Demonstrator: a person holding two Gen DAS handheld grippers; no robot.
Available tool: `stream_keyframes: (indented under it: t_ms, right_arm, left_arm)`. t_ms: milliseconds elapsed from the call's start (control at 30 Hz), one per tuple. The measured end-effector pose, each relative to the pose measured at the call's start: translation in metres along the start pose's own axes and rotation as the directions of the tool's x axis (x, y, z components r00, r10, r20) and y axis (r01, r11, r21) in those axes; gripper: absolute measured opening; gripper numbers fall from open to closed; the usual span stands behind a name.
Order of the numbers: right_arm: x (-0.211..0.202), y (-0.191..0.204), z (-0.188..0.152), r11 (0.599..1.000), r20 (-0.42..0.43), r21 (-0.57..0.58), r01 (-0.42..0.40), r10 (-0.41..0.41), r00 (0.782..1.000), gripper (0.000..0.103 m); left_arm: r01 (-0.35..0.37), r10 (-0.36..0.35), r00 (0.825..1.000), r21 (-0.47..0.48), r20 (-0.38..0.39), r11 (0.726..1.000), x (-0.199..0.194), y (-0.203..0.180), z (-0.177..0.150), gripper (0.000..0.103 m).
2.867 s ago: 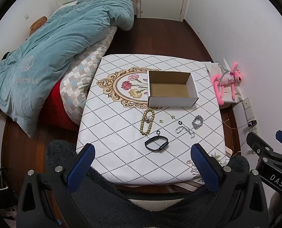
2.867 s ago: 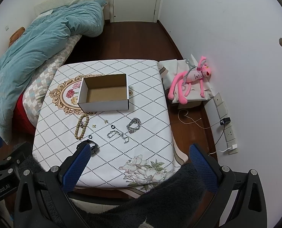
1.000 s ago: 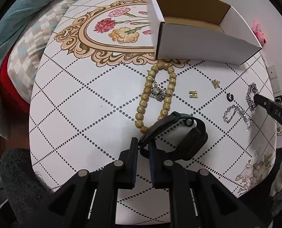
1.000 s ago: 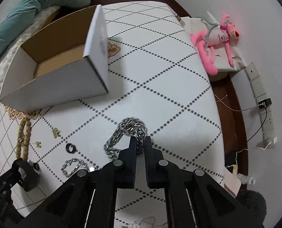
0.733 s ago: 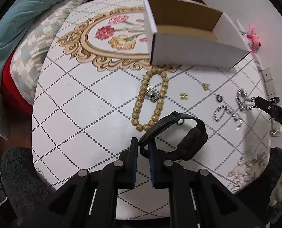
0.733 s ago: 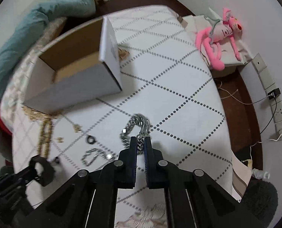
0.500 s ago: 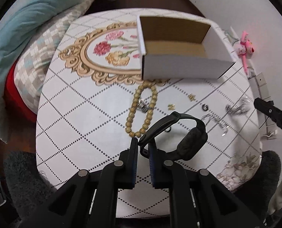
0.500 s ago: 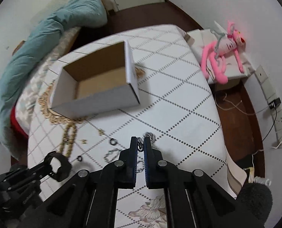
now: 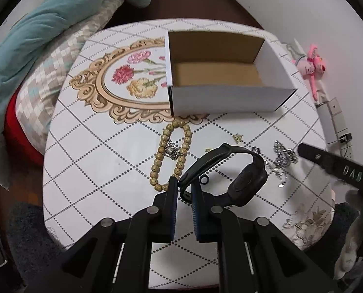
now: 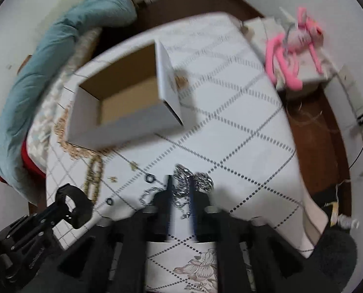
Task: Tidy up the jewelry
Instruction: 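Carry both items over the white box and open both tools to drop them in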
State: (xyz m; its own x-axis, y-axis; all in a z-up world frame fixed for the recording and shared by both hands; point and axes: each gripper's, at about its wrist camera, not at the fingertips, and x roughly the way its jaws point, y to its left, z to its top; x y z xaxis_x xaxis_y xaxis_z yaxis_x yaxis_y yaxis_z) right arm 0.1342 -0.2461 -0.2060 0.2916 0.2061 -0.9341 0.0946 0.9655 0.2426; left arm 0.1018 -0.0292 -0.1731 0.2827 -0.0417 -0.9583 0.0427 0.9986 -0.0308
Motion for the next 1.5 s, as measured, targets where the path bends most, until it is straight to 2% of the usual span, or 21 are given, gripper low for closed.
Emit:
stream_keyframes:
  t_ms: [33,167,200,233,267,300,433,467,500,600,800,1000,1100,1233,1367,1500]
  right_arm:
    - [0.010,-0.001,-0.002,1.000,-0.017,0.002,0.007,-0.007,1.000,0.054]
    - [0.035,-0.002,-0.008,0.997,-0.038,-0.006,0.071,-0.071,0.997,0.052]
    - [0.040,0.000,-0.010,0.996,-0.044,-0.016,0.093,-0.094,0.995,0.046]
    - [0.039,0.004,-0.012,0.991,-0.008,-0.045,0.123,-0.123,0.992,0.039]
    - [0.042,0.009,-0.014,0.986,-0.005,-0.070,0.150,-0.150,0.989,0.026]
    - [0.043,0.013,-0.016,0.978,0.012,-0.093,0.186,-0.185,0.983,0.020]
    - [0.040,0.010,-0.021,0.984,0.035,-0.073,0.162,-0.160,0.987,0.012]
    - [0.036,0.007,-0.023,0.987,0.045,-0.061,0.146,-0.144,0.989,0.003]
    - [0.032,0.004,-0.023,0.990,0.047,-0.052,0.135,-0.132,0.990,0.000]
    - [0.015,0.001,-0.026,0.995,0.075,-0.032,0.091,-0.088,0.993,0.000]
    - [-0.020,0.007,-0.007,1.000,0.122,-0.018,0.023,-0.020,0.992,0.000]
    - [-0.073,0.026,0.006,0.998,0.219,-0.044,-0.039,0.048,0.975,0.000]
    - [-0.098,0.040,0.018,0.995,0.256,-0.084,-0.059,0.079,0.964,0.000]
    - [-0.125,0.062,0.036,0.987,0.296,-0.138,-0.081,0.119,0.948,0.000]
    - [-0.130,0.081,0.064,0.981,0.311,-0.177,-0.086,0.138,0.940,0.000]
    - [-0.109,0.093,0.096,0.978,0.276,-0.185,-0.098,0.147,0.950,0.000]
  left_arm:
    - [-0.002,0.002,1.000,-0.001,-0.005,1.000,0.003,-0.001,0.001,0.008]
    - [-0.001,0.000,0.999,-0.006,-0.036,1.000,0.020,-0.003,0.002,0.008]
    - [-0.003,0.003,0.999,-0.002,-0.039,1.000,0.022,-0.004,0.002,0.008]
    - [-0.005,0.005,0.999,0.001,-0.041,1.000,0.024,-0.005,0.002,0.008]
    - [-0.004,0.004,0.999,0.003,-0.046,1.000,0.026,-0.006,0.002,0.008]
    - [-0.003,0.003,0.999,0.004,-0.050,1.000,0.028,-0.006,0.002,0.008]
    - [0.001,-0.001,0.999,0.000,-0.053,1.000,0.028,-0.006,0.001,0.008]
    - [0.004,-0.004,0.999,-0.002,-0.052,1.000,0.027,-0.006,0.001,0.008]
    - [0.007,-0.007,0.999,-0.003,-0.048,1.000,0.025,-0.005,0.001,0.008]
    - [0.018,-0.018,0.999,-0.008,-0.039,1.000,0.019,-0.004,0.003,0.008]
    - [0.039,-0.040,0.999,-0.018,-0.017,0.999,0.006,-0.002,0.009,0.008]
    - [0.086,-0.084,0.996,-0.037,0.032,0.996,-0.023,-0.002,0.025,0.008]
    - [0.115,-0.112,0.991,-0.046,0.071,0.992,-0.044,-0.002,0.043,0.008]
    - [0.120,-0.112,0.986,-0.054,0.125,0.991,-0.062,0.002,0.074,0.008]
    - [0.118,-0.108,0.985,-0.066,0.137,0.991,-0.061,0.006,0.106,0.008]
    - [0.129,-0.122,0.987,-0.064,0.102,0.990,-0.042,0.007,0.133,0.008]
